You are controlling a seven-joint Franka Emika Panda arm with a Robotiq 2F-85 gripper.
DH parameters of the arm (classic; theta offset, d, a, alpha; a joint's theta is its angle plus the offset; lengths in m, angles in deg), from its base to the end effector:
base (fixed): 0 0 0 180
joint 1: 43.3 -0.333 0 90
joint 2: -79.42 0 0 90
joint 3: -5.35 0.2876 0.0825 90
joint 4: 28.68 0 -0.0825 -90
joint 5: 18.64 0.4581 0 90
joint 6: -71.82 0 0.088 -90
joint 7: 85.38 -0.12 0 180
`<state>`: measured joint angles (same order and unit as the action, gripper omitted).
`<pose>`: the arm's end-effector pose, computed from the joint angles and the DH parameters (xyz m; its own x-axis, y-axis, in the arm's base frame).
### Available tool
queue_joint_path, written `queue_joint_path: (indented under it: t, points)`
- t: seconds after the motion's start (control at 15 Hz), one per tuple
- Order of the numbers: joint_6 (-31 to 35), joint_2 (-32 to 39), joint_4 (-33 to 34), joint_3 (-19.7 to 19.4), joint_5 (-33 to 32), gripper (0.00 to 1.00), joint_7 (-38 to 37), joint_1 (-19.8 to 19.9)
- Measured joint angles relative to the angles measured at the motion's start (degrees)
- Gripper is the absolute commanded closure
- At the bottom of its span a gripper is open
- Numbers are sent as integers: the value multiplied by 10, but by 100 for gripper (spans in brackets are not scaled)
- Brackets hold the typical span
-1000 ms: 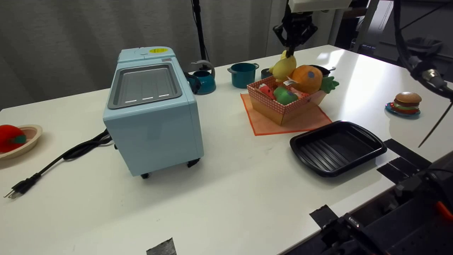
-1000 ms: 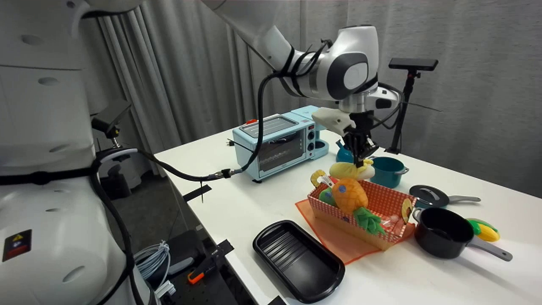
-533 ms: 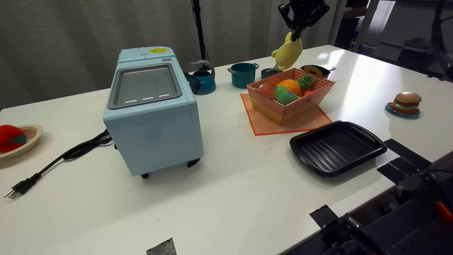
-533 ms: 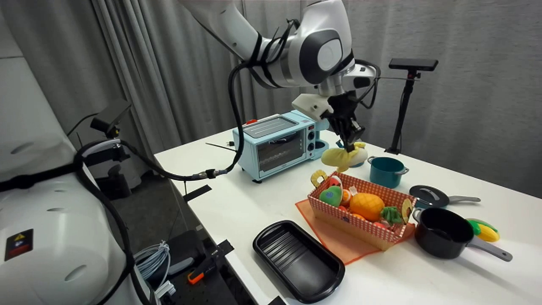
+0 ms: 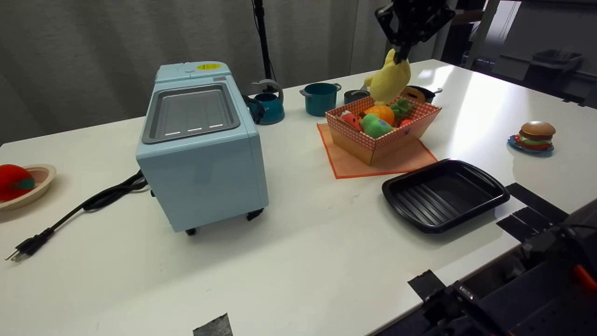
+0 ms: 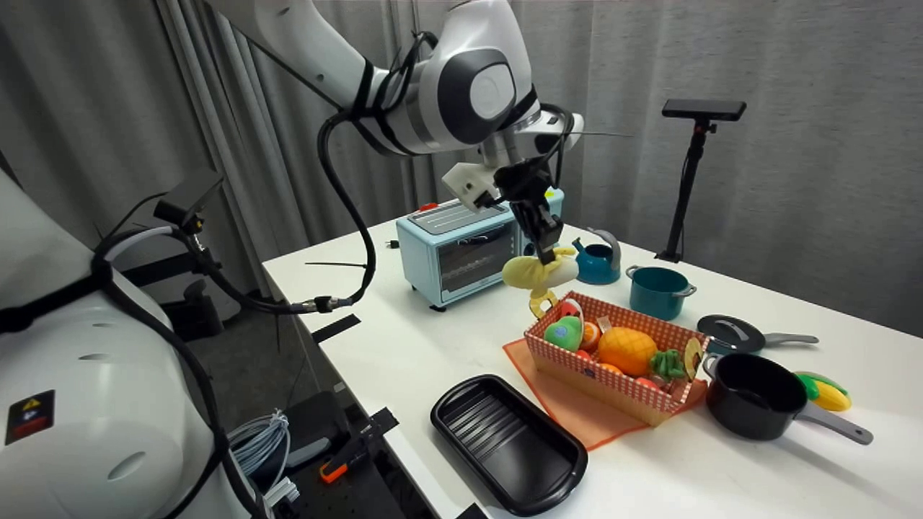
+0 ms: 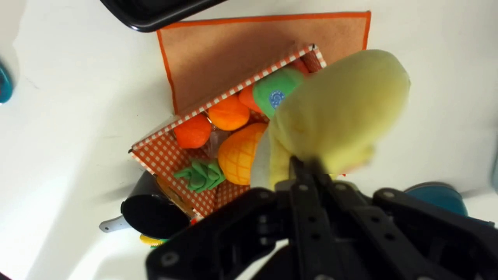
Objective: Place the banana toy on the black tray
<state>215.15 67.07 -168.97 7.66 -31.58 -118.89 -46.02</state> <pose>0.5458 0.0472 0.3226 0.8997 -0.3088 0.3086 -0.3299 -0.9438 0.0175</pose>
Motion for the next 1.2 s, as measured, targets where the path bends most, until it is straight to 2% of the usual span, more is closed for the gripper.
queue_joint_path:
  t: [0.27,0.53,1.2]
  points:
    - [0,-30,-59,17,5,99,-15,4]
    - [0,-31,-107,18,10,99,-15,17]
    - [30,23,-166,-3,62,99,-1,46]
